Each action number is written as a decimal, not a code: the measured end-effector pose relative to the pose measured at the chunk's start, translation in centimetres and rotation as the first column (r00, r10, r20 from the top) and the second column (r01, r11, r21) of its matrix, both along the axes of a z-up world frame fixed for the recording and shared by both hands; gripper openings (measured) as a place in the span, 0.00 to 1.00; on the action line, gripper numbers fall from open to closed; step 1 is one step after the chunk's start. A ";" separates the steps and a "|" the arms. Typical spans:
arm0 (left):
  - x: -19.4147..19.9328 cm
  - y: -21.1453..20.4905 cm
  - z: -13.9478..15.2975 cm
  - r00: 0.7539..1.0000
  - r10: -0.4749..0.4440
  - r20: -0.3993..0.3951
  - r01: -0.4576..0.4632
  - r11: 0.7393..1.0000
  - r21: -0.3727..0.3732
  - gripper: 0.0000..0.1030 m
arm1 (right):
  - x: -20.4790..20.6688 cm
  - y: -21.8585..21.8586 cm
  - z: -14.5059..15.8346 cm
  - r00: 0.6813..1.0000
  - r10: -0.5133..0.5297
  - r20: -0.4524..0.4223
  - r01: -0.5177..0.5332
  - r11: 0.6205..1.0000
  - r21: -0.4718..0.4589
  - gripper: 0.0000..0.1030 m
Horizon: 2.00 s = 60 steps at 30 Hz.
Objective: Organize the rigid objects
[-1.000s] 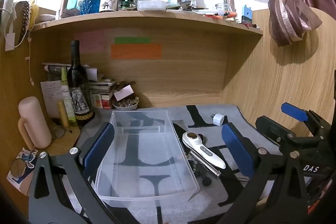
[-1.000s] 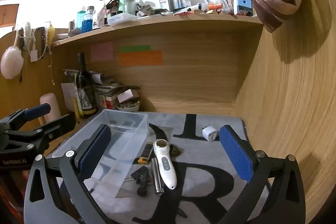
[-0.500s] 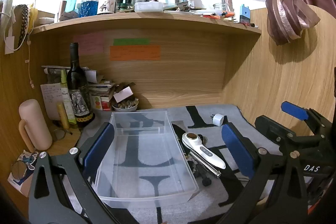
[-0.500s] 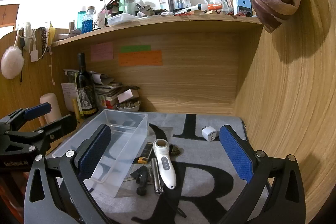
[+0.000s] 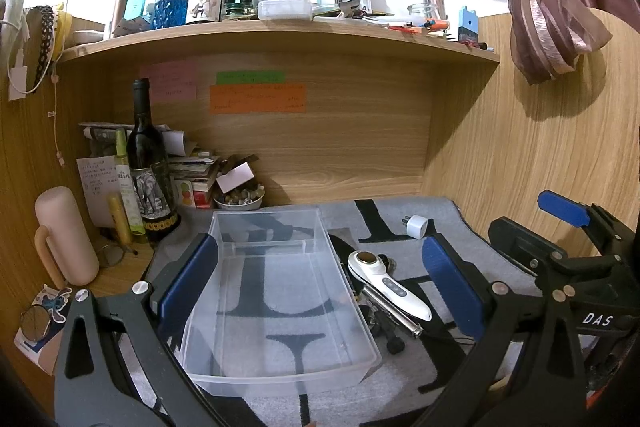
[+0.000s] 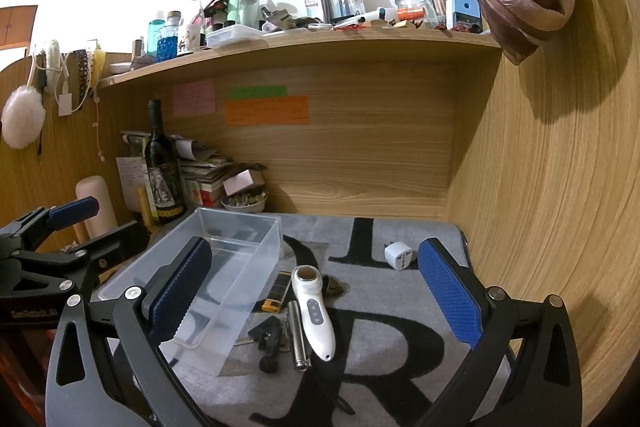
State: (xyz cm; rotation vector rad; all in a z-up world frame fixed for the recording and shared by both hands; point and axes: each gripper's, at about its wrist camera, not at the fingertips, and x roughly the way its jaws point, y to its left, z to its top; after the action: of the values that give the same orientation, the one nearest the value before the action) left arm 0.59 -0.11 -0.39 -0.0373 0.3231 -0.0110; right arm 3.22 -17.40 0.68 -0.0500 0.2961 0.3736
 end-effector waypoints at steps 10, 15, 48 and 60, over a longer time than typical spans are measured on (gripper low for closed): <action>0.1 0.1 -0.2 1.000 -0.002 -0.002 0.002 1.000 -0.005 1.00 | 0.0 0.0 0.0 1.000 0.001 0.001 -0.001 1.000 0.000 1.00; 0.1 0.1 -0.1 1.000 -0.002 -0.002 0.002 1.000 -0.007 1.00 | 0.0 0.0 0.0 1.000 0.000 0.001 0.000 1.000 0.000 1.00; 0.3 0.3 -0.1 1.000 -0.010 -0.008 0.010 1.000 -0.009 1.00 | -0.1 0.0 0.0 1.000 0.000 0.004 0.000 1.000 0.000 1.00; 0.5 1.6 0.2 1.000 0.005 -0.026 -0.006 1.000 -0.010 0.84 | 0.5 -0.1 0.2 1.000 0.010 -0.020 -0.010 1.000 0.020 1.00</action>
State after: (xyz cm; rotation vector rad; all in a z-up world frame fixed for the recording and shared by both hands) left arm 1.13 1.48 -0.20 -0.0484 0.3490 -0.0068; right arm 3.75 -17.47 0.89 -0.0281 0.3116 0.3870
